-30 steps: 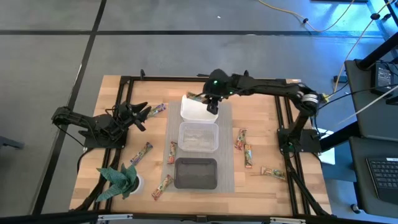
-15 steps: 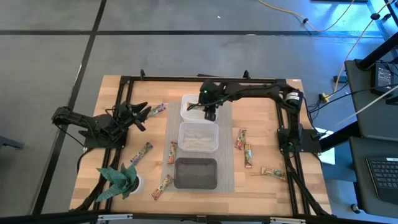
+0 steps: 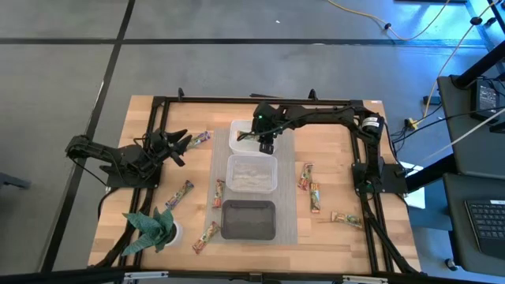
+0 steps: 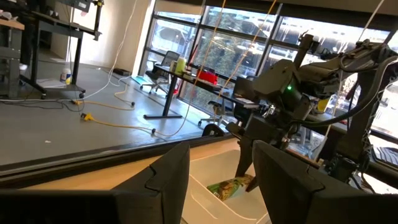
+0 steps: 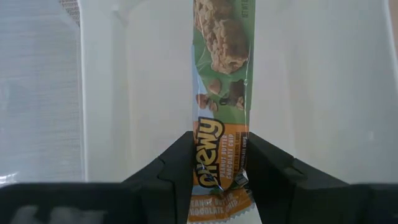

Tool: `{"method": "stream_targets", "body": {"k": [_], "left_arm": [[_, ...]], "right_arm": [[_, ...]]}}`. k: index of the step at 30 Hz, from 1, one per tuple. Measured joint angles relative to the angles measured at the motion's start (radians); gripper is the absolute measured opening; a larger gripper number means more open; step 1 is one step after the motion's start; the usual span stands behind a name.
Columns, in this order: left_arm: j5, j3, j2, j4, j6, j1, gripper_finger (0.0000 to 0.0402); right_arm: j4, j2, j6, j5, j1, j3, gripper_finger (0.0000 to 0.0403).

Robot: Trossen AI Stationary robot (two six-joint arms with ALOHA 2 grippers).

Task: Pick and place Granola Bars by type
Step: Put the top left yellow granola bar into the white bin, then put the top blue granola bar into the transparent bin

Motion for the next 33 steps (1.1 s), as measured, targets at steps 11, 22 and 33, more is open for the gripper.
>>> {"method": "stream_targets", "body": {"k": [11,22,33], "left_arm": [[0.000,0.000,0.000,0.000,0.000,0.000,0.0169],[0.000,0.000,0.000,0.000,0.000,0.000,0.0169],[0.000,0.000,0.000,0.000,0.000,0.000,0.0169]], "right_arm": [[0.000,0.000,0.000,-0.001,0.000,0.000,0.0136],[0.000,0.000,0.000,-0.020,0.000,0.000,0.0139],[-0.063,-0.009,0.040,-0.007,0.000,0.033,0.0221]]}}
